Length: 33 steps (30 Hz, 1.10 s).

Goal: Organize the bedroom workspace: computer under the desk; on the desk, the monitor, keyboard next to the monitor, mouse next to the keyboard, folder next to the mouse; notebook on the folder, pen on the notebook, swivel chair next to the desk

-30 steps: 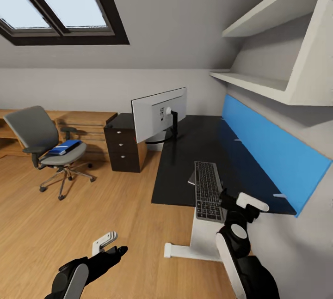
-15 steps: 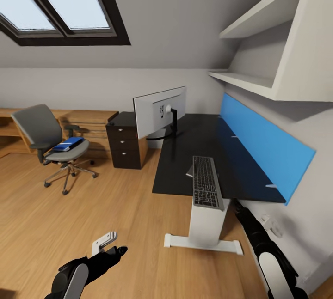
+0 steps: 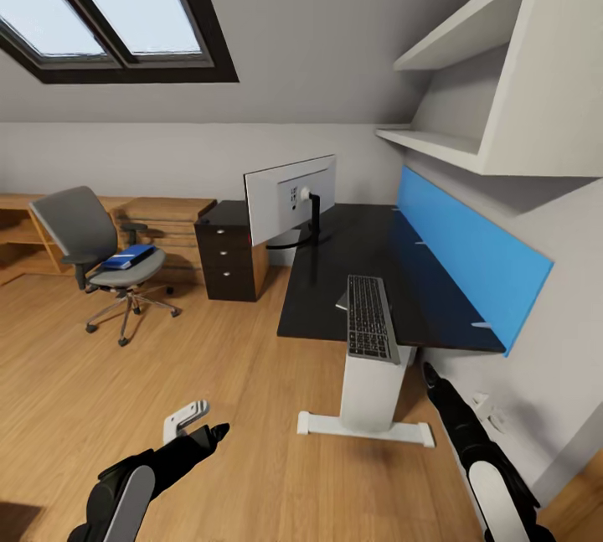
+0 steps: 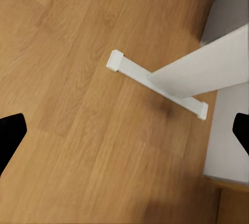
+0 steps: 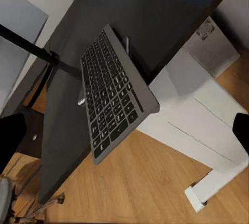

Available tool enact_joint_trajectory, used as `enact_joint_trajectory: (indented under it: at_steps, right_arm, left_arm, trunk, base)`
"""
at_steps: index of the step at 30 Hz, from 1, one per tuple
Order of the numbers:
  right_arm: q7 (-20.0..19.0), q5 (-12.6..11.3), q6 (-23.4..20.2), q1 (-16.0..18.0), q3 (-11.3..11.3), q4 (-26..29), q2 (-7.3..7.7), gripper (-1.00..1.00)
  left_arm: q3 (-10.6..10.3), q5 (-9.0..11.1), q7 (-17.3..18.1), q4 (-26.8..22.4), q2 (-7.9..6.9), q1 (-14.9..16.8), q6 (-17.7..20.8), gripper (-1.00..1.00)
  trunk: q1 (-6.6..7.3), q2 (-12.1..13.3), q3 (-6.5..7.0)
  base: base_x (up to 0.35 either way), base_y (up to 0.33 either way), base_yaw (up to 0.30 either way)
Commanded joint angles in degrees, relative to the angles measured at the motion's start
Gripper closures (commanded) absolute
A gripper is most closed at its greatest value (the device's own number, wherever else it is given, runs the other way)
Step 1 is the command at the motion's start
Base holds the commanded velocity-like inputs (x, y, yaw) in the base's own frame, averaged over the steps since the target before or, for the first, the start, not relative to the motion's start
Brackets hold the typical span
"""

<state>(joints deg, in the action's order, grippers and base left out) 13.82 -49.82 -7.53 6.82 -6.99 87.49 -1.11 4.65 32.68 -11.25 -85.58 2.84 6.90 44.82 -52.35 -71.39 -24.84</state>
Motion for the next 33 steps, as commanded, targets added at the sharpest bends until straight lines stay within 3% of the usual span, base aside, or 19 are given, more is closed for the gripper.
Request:
enact_joint_trajectory:
  at_steps: [1,3,9,33]
  right_arm:
    - [-0.4,-0.4,-0.3,0.0,-0.1,-0.1,-0.04,-1.00]
    - [-4.6,-1.4,-0.4,0.1,-0.2,-3.7,-0.04,-1.00]
    - [-13.9,-10.0,-0.4,0.1,-0.5,-7.9,0.27,-1.00]
    - [-14.4,-10.7,-0.1,0.1,-0.5,-9.5,0.15,-1.00]
  left_arm:
    - [0.1,0.6,-0.5,-0.2,0.05,0.0,0.3,-1.00]
    - [0.0,0.6,-0.5,-0.5,0.06,0.0,0.2,-1.00]
    - [-0.6,0.6,-0.6,-0.6,0.06,0.0,0.2,-1.00]
    - [-1.8,0.5,-0.7,-1.4,0.10,0.0,0.1,-1.00]
  trunk:
    - [-0.23,-0.5,-0.25]
    - [-0.67,-1.3,-0.61]
    - [-1.99,-3.7,-1.69]
    - [-7.26,-13.3,-6.00]
  base:
    - [-0.005,0.000,0.000]
    - [-0.002,0.000,0.000]
    - [0.000,0.000,0.000]
    - [0.000,0.000,0.000]
